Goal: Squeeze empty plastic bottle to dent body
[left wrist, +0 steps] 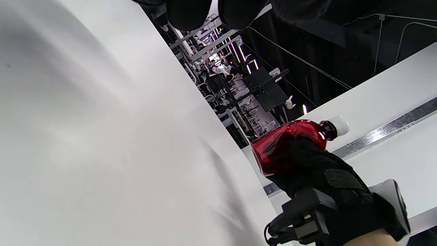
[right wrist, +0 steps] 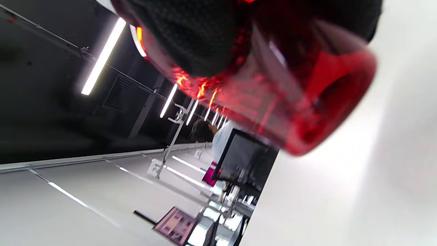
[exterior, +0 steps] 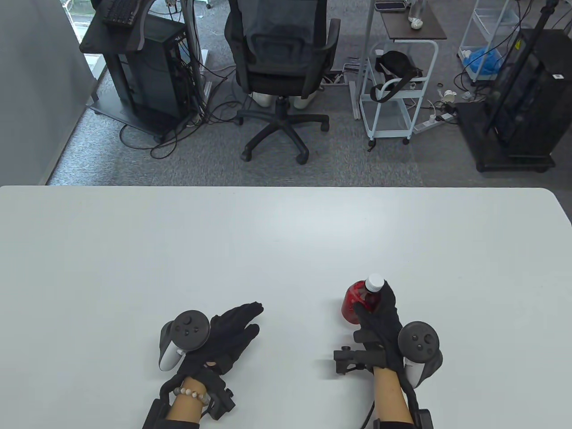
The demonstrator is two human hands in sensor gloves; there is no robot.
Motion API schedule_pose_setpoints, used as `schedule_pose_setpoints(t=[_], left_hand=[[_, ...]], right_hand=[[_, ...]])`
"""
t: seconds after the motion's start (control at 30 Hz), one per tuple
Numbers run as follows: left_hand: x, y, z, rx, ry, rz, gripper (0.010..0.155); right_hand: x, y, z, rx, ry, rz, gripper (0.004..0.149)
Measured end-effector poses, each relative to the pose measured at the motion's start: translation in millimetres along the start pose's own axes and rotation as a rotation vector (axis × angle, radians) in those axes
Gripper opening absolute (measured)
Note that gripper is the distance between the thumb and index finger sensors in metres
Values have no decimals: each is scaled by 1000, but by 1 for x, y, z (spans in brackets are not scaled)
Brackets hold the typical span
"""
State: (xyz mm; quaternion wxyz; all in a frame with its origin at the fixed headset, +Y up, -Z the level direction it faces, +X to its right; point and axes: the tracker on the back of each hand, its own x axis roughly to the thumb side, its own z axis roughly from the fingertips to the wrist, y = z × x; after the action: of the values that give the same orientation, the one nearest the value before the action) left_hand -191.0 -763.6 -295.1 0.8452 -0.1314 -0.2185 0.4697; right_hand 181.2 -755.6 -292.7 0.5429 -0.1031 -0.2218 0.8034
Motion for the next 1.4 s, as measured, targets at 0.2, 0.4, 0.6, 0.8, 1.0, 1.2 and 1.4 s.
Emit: schedule_pose_setpoints(t=[0.2, 0.4, 0.6, 0.8, 1.0, 1.2, 1.4], left_hand=[[0, 0, -1, -17, -17, -10, 61], [-1, -1, -2, -29, -19, 0, 61], [0, 2, -1, -9, -20, -5, 62], [1, 2, -1, -8, -8, -48, 62], [1, 4, 0, 4, -7, -49, 63], [1, 5, 0, 8, -7, -49, 63], [0, 5, 0, 6, -5, -38, 63]], right_hand=[[-7, 0, 0, -61, 98, -16, 66], [-14, -5, -4, -82, 117, 11, 60], [-10, -4, -27, -14, 61, 120, 64], [2, 5, -48, 97, 13, 186, 70], [-7, 18, -62, 199, 100, 146, 71], [-21, 32, -66, 177, 221, 147, 62], [-23, 49, -64, 155, 254, 312, 62]])
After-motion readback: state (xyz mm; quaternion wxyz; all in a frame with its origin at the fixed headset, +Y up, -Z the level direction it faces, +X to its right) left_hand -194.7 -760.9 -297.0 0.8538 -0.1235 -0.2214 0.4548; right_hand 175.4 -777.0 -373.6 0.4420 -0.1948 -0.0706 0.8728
